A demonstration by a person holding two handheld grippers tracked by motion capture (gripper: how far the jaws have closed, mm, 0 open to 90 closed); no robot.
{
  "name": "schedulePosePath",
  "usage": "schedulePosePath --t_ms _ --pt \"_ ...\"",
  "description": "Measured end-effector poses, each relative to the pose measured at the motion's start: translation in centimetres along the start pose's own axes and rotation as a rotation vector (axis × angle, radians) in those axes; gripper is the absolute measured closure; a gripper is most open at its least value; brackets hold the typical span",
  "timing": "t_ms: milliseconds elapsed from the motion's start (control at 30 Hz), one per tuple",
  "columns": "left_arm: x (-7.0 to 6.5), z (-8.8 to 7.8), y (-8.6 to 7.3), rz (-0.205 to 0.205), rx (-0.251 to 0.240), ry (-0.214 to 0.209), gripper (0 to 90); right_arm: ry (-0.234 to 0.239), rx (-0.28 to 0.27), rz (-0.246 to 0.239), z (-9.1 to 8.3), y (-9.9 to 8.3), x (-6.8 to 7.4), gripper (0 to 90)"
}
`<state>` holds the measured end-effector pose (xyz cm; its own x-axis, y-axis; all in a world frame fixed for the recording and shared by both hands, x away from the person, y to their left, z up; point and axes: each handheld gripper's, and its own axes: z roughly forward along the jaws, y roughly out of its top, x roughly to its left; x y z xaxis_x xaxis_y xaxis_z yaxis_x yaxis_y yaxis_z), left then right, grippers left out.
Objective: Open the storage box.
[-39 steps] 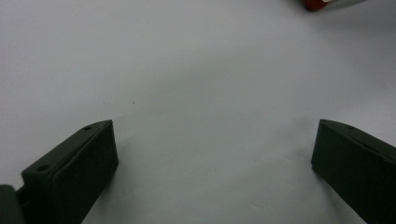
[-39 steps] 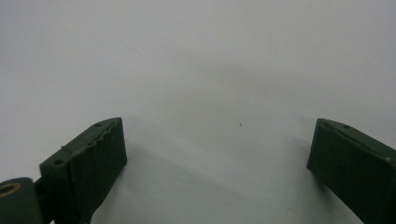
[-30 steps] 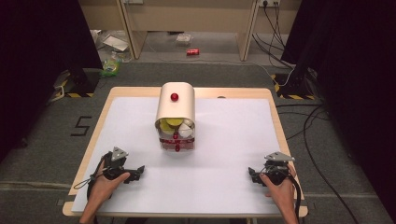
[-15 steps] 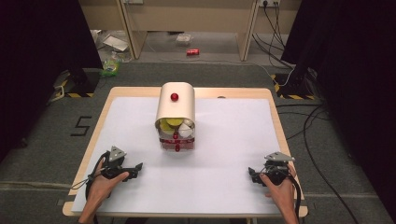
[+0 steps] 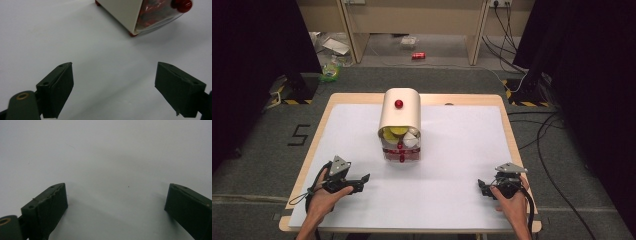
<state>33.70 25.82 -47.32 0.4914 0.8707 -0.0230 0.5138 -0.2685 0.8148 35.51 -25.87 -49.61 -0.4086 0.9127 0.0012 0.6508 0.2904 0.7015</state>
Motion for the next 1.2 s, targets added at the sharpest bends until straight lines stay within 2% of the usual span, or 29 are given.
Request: schedulePosePath --t_ms 100,367,567,700,833,1200 --pt "-0.9 -0.5 0.7 0.007 -0.033 -0.019 15.2 0.000 0.000 0.000 0.0 0.0 0.0 4.4" --pt "-2.0 -1.4 1.6 0.016 -0.084 -0.042 15.2 0.000 0.000 0.000 0.0 0.0 0.0 4.4" --pt "-2.8 -1.9 2.5 -0.002 -0.129 -0.066 15.6 0.000 0.000 0.000 0.0 0.0 0.0 4.4" --pt "-3.3 -2.2 3.1 0.002 -0.159 -0.074 15.9 0.000 0.000 0.000 0.0 0.0 0.0 4.4" --pt "-3.8 -2.6 3.8 0.000 -0.186 -0.098 16.3 -0.001 0.000 0.000 0.0 0.0 0.0 4.4" --pt "-5.0 -2.8 5.4 0.024 -0.219 -0.114 16.9 0.000 0.000 0.000 0.0 0.0 0.0 4.4"
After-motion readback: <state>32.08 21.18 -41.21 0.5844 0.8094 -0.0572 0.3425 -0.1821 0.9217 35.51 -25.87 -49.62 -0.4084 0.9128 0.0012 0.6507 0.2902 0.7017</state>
